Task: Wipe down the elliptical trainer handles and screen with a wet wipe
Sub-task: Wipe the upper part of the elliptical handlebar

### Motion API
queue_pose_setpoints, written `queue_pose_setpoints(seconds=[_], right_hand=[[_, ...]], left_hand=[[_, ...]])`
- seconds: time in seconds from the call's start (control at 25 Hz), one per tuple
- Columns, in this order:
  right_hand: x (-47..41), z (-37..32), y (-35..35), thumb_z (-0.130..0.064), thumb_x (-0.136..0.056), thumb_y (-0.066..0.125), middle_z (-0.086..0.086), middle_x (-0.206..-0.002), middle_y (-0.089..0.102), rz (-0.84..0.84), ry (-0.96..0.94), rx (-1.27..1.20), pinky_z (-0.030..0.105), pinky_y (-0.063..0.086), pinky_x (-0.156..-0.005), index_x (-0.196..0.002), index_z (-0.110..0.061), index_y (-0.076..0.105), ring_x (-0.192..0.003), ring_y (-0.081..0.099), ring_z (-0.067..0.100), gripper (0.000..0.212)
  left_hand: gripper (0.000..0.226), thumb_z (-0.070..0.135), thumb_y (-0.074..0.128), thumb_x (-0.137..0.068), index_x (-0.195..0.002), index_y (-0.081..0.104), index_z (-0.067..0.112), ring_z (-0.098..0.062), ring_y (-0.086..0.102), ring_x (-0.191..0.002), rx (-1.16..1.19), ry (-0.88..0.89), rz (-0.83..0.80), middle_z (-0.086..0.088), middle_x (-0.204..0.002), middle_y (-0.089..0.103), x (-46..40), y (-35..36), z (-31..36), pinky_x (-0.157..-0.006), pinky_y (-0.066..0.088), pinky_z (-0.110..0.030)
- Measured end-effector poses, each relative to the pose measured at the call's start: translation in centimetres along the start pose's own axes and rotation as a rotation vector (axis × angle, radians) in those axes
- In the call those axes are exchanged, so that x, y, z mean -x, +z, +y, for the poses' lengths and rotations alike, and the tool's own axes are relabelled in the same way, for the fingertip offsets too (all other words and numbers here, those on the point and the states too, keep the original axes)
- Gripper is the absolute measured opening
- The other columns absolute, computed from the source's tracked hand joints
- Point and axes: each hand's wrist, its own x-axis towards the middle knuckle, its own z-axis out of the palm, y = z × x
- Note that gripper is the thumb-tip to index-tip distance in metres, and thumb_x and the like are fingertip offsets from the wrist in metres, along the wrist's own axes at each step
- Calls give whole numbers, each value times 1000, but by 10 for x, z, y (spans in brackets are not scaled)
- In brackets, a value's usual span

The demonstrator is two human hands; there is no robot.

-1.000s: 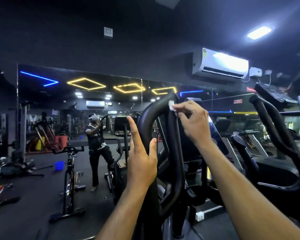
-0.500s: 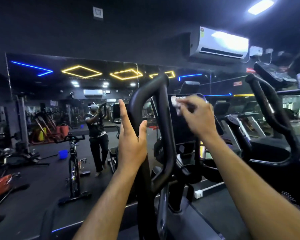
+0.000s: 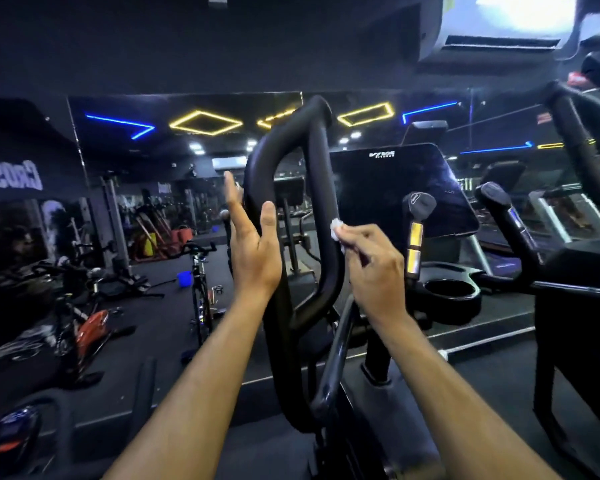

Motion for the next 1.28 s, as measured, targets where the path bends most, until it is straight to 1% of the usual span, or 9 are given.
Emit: queue_pose_setpoints(seconds=[0.28, 0.4, 0.52, 0.68, 0.84, 1.0, 1.08, 1.12, 1.28], right_hand=[[83, -6, 9, 7, -94, 63, 3, -111, 66, 65, 86, -29, 31, 54, -99, -122, -3, 72, -108, 66, 18, 31], [110, -18, 14, 4, -97, 61, 3, -119, 68, -38, -23, 116, 25, 53, -92, -127, -5, 70, -97, 61, 20, 33], [101, -29, -2, 6, -92, 62, -1, -121, 69, -233, -200, 117, 29, 53, -86, -121, -6, 72, -92, 59, 22, 33], [24, -8, -16, 8, -85, 71, 3, -114, 69, -249, -286, 277, 38, 52, -79, -113, -6, 73, -88, 55, 26, 32], [35, -8, 1, 5, -76, 75, 3, -100, 64, -534, -320, 439, 37, 58, -65, -98, -9, 70, -86, 51, 22, 26], [71, -37, 15, 5, -86, 65, 7, -105, 67, -440, -96, 135, 39, 59, -79, -115, -8, 68, -93, 64, 26, 32], [88, -48, 15, 4, -91, 62, 2, -110, 70, -333, 88, -99, 28, 55, -91, -120, -10, 66, -101, 67, 17, 32], [101, -51, 11, 3, -92, 64, -2, -110, 72, -319, 134, -193, 25, 54, -93, -119, -12, 66, -102, 68, 11, 31], [121, -46, -14, 0, -95, 67, -12, -109, 74, -333, 195, -397, 38, 60, -84, -113, -16, 72, -98, 71, 9, 25]], left_hand=[[62, 45, 32, -110, -166, 6, 39, 9, 21, -152, 105, -9, 92, 5, -174, 17, 54, -1, -19, -122, 22, -18], [64, 49, 29, -107, -166, 7, 38, 22, 25, -143, 159, -65, 97, 6, -173, 20, 68, -1, -24, -108, 23, 2], [63, 47, 27, -108, -167, 9, 33, 24, 29, -140, 174, -77, 119, 6, -171, 25, 77, -1, -27, -107, 23, 3], [59, 46, 25, -111, -167, 9, 35, 27, 29, -136, 190, -112, 109, 8, -170, 27, 86, -1, -32, -103, 24, 6], [61, 47, 25, -108, -166, 10, 35, 27, 31, -135, 200, -128, 133, 7, -169, 30, 92, -1, -32, -102, 25, 6], [62, 50, 25, -107, -166, 12, 36, 27, 32, -135, 205, -127, 138, 8, -168, 32, 94, -1, -34, -104, 25, 4], [61, 50, 25, -107, -166, 13, 37, 26, 33, -135, 217, -136, 147, 8, -168, 32, 94, -1, -34, -104, 25, 4], [61, 50, 24, -107, -166, 13, 38, 25, 33, -136, 220, -138, 159, 8, -168, 32, 95, -2, -34, -104, 25, 4], [61, 50, 24, -107, -165, 15, 38, 18, 35, -142, 221, -170, 180, 9, -165, 37, 110, -1, -42, -109, 25, 0]])
